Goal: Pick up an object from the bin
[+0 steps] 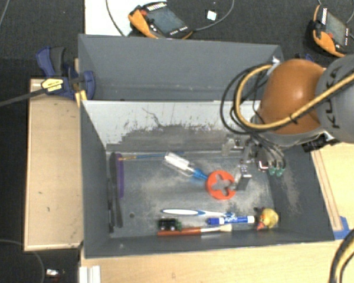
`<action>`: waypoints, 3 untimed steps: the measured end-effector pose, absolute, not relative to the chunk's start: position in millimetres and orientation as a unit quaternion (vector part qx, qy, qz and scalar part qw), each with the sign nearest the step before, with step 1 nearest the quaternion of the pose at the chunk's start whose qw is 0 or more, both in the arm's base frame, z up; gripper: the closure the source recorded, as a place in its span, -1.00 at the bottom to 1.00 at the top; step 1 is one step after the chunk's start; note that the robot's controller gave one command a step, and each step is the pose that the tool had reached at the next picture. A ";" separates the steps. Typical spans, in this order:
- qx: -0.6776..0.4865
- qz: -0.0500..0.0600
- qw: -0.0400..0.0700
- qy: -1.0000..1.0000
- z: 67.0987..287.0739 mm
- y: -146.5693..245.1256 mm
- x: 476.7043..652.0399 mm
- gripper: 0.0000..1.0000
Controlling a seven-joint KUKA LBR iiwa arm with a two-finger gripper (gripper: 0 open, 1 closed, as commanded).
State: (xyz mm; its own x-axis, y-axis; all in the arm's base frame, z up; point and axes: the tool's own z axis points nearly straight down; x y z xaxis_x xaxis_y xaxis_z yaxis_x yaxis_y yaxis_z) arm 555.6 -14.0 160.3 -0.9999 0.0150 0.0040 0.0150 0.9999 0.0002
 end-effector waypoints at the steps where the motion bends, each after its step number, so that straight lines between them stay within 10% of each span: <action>1: -0.007 0.000 -0.002 -1.000 163.7 -14.0 557.4 -1.00; 2: -0.043 0.000 0.000 -0.999 68.2 -45.9 563.2 -1.00; 3: 0.014 0.000 -0.005 -1.000 71.6 -40.2 567.1 -1.00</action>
Offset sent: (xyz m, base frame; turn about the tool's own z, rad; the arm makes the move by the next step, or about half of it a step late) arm 0.0082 -0.0313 -0.0903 0.0604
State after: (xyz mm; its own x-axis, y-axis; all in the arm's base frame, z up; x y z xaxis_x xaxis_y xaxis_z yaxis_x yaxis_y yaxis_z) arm 567.1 -40.2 71.6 -0.9996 -0.0273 -0.0108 -0.0273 0.9996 0.0005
